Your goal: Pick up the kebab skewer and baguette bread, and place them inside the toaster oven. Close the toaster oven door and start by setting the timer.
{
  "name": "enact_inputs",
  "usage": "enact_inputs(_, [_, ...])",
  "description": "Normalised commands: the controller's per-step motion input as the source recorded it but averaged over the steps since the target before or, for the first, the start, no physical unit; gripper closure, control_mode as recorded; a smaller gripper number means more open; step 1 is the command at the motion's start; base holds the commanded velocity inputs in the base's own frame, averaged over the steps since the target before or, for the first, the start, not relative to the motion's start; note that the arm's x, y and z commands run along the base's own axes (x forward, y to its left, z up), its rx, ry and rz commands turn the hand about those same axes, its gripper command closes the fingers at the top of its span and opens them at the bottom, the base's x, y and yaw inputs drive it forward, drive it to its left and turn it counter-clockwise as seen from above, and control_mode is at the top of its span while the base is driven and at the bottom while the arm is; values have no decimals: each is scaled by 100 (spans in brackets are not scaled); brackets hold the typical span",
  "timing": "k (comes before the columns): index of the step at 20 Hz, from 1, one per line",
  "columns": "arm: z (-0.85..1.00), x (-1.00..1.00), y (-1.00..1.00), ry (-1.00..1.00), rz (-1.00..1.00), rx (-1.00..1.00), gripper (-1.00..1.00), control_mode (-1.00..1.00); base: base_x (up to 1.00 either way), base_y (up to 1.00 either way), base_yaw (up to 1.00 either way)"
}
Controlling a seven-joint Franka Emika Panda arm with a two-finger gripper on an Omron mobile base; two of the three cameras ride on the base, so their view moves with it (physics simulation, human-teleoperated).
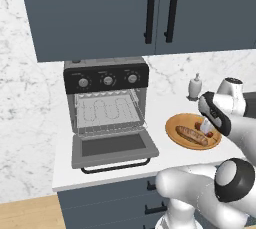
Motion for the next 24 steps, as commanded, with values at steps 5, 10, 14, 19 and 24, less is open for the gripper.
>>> enact_inputs(5, [-55,0,0,0,11,-1,-100,-100,0,0,0])
enact_inputs(10, [-32,0,-1,1,11,0,-100,-100,0,0,0])
enact_inputs(14, [-27,6,0,3,9,0,-100,-100,0,0,0])
enact_inputs(19, [-20,35,0,7,5,0,-100,-100,0,0,0])
enact_inputs(24, [-16,13,0,6,4,0,-100,-100,0,0,0])
